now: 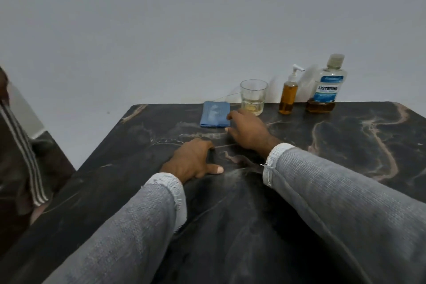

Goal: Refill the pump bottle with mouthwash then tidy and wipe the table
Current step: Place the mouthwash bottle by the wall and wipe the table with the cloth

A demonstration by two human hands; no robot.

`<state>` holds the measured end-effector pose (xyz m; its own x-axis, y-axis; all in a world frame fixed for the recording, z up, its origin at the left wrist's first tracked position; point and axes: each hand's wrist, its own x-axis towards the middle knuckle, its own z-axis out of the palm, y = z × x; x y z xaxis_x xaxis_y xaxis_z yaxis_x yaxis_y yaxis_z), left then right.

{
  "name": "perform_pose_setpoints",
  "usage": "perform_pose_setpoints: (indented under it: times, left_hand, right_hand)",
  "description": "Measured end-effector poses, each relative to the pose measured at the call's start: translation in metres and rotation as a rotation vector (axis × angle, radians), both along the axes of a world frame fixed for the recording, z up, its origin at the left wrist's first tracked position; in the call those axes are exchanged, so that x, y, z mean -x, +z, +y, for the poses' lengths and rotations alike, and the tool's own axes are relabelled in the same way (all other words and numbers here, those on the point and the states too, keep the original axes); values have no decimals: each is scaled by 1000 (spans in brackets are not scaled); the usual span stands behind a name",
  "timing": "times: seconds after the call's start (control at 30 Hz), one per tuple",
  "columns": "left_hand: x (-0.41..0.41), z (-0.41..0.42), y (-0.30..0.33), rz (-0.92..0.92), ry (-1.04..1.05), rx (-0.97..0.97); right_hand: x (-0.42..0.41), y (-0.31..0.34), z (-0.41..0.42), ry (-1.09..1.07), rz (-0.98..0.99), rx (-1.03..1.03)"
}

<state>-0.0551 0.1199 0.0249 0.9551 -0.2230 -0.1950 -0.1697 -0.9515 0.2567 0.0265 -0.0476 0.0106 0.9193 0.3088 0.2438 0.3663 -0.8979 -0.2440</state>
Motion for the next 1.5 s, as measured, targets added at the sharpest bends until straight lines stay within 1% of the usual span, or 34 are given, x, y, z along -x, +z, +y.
perform_pose_setpoints:
  times: [0.17, 0.47, 0.57, 0.67, 0.83, 0.93, 1.0, 1.2, 1.37, 1.5]
  left_hand:
    - [-4, -2, -2, -7, 7, -13]
    - [-8, -4, 0, -18, 3, -35]
    - [-8, -4, 0, -27, 7, -35]
    - [-7, -5, 0, -19, 10, -29]
    - [-1, -8, 6, 17, 51, 22]
    - [7, -8, 10, 19, 57, 97]
    - [19, -10, 8, -18, 68, 178]
    - [73, -25, -2, -168, 81, 260]
    - [128, -42, -2, -184, 58, 260]
    - [161, -56, -4, -168, 32, 278]
  right_hand:
    - [-27, 0, 16, 47, -90, 258]
    - [-34, 11, 31, 133, -190, 662]
    - [-35, 14, 35, 156, -180, 726]
    - [-36, 18, 30, 157, -171, 654]
    - [-19, 35, 17, 96, -182, 374]
    - [2, 58, 0, 89, -158, 246]
    - [19, 72, -16, 85, -149, 185]
    - [87, 89, -85, 65, -178, 175]
    - [168, 78, -151, -10, -197, 208]
    - [226, 61, -186, -42, -196, 232]
